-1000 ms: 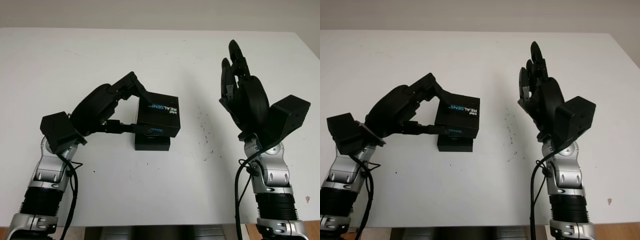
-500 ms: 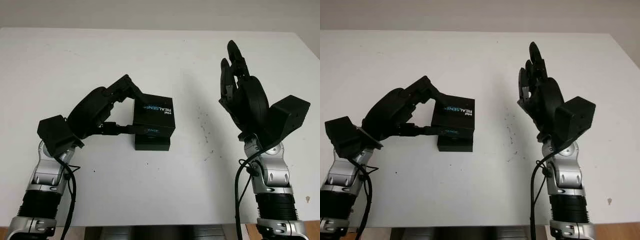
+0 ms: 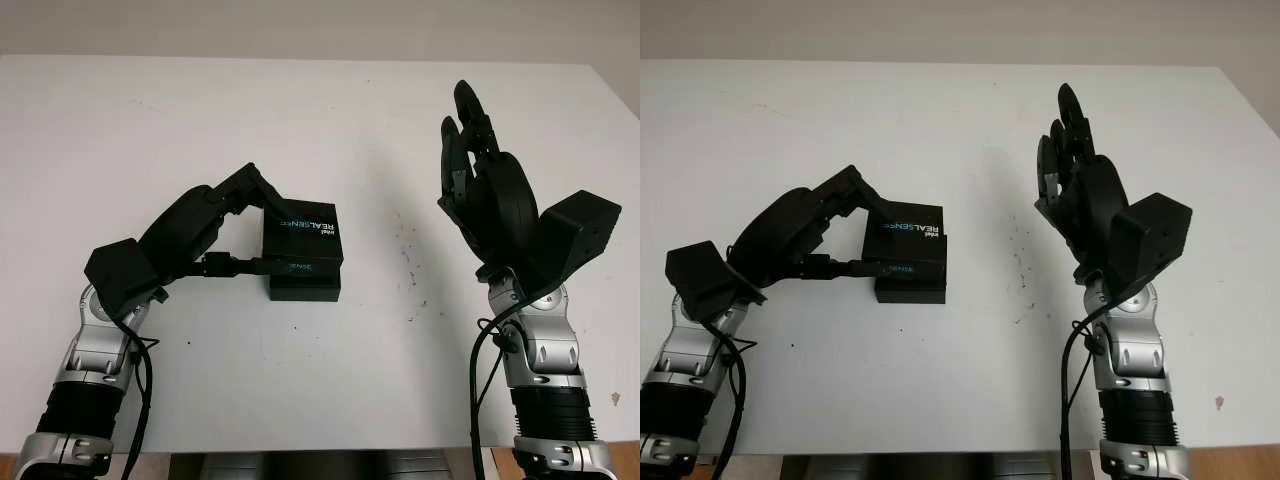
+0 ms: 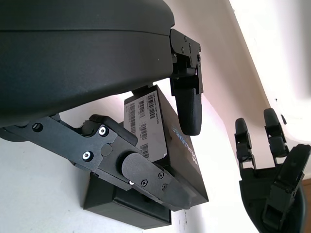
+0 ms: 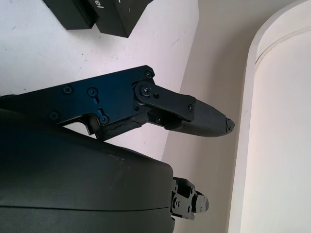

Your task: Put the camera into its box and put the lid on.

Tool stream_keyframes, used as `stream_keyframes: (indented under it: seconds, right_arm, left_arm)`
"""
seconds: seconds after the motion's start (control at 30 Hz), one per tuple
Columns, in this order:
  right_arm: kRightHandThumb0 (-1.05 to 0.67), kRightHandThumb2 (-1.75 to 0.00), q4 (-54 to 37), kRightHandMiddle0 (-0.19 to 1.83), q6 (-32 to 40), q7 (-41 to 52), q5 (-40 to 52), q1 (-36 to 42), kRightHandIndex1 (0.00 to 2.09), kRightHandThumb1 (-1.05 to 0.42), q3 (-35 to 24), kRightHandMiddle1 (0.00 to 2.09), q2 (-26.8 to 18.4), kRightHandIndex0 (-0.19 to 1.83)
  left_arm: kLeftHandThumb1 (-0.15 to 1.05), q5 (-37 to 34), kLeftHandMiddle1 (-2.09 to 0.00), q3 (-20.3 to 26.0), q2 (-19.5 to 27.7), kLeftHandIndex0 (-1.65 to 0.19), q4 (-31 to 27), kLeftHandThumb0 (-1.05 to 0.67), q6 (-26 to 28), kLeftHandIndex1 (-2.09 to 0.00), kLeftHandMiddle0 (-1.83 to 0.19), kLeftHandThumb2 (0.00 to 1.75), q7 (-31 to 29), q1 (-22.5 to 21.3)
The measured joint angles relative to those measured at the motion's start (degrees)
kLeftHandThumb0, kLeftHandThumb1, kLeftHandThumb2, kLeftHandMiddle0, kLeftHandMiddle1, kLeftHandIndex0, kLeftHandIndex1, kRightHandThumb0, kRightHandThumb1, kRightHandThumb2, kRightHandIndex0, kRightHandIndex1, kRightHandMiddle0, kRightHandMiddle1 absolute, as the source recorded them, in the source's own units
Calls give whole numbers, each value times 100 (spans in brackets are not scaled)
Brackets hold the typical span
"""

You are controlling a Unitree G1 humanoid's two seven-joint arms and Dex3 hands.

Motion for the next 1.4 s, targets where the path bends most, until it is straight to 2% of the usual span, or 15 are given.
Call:
stream_keyframes:
  seconds: [0.33,0.73,0.9,1.07,1.4]
  right_arm:
    - [-67,-69,-1,-19,0,-6,1,1,5,-105,1,18,0,-13]
    - [-67,-69,-1,-18,-1,38,39,2,6,-105,-16,18,0,-13]
    - [-67,-70,-1,-19,-1,53,39,5,5,-105,-16,18,-1,-14]
    - [-69,-68,-1,-19,10,37,37,15,6,-105,-18,19,-1,-13]
    - [-68,-69,-10,-19,52,39,36,20,5,-105,-19,18,-1,-13]
  left_arm:
    - [98,41,-190,-55,-13,-11,134,-18,-39,-165,-7,5,-107,5]
    - [98,-96,-182,-68,-80,-11,-30,-23,72,-164,-10,5,-239,197]
    - [98,38,-183,-132,-98,-13,-23,-24,-264,-164,-10,5,-228,214]
    - [98,162,-185,-164,-119,-14,236,-25,-602,-161,-11,5,-168,193]
    - [97,385,-179,-220,-89,-16,584,-25,-911,-159,-12,5,-104,28]
